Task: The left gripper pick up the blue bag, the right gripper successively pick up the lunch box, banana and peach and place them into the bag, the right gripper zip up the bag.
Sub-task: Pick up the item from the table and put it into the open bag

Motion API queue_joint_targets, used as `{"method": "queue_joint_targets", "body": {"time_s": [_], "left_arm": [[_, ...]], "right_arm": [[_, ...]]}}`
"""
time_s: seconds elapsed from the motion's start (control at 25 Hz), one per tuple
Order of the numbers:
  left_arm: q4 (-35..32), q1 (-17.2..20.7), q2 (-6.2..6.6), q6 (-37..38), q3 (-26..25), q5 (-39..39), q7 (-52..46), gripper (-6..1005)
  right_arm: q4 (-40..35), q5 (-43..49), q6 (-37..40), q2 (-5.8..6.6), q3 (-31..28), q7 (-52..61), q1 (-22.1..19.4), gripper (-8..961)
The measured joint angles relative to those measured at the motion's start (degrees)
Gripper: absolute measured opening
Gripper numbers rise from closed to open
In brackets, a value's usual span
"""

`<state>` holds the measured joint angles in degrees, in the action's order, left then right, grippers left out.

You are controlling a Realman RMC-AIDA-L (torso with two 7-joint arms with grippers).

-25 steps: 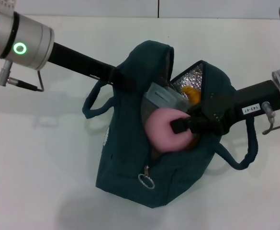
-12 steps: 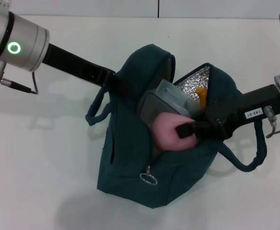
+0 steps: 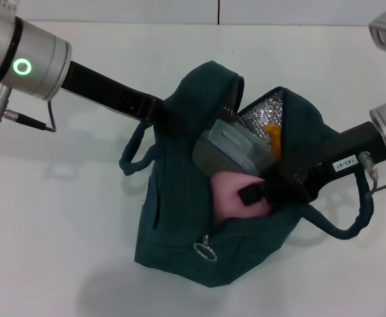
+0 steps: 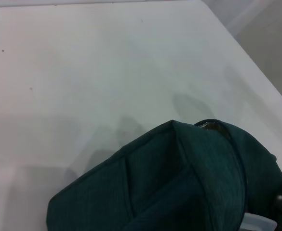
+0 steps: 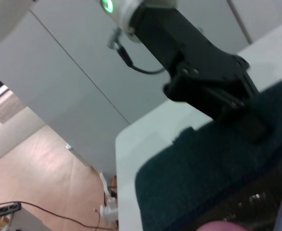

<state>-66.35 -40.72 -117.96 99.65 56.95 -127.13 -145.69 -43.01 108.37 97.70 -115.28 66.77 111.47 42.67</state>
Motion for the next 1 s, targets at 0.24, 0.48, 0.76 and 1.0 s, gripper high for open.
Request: {"method": "queue_joint_targets", "body": {"time_s": [0.24, 0.48, 0.76, 1.0], "left_arm": [[0.0, -0.4, -0.15, 0.1, 0.0, 0.0, -0.1, 39], [0.0, -0.4, -0.24, 0.1, 0.0, 0.0, -0.1, 40], [0.0, -0.4, -0.26, 0.1, 0.0, 0.1, 0.0, 40], [0.6, 0.1, -0.32, 0.1, 0.0, 0.1, 0.3, 39]], "right_arm": [[0.0, 1.4, -1.2, -0.25, 0.7, 0.8, -0.1, 158], [0.0, 0.8, -2.2, -0.21, 0.5, 0.6, -0.8, 188], [0.0, -4.1, -1.7, -0.02, 0.1, -1.1, -1.5, 368], [-0.6, -8.0, 0.5, 0.09, -1.0, -3.4, -3.6, 480]]}}
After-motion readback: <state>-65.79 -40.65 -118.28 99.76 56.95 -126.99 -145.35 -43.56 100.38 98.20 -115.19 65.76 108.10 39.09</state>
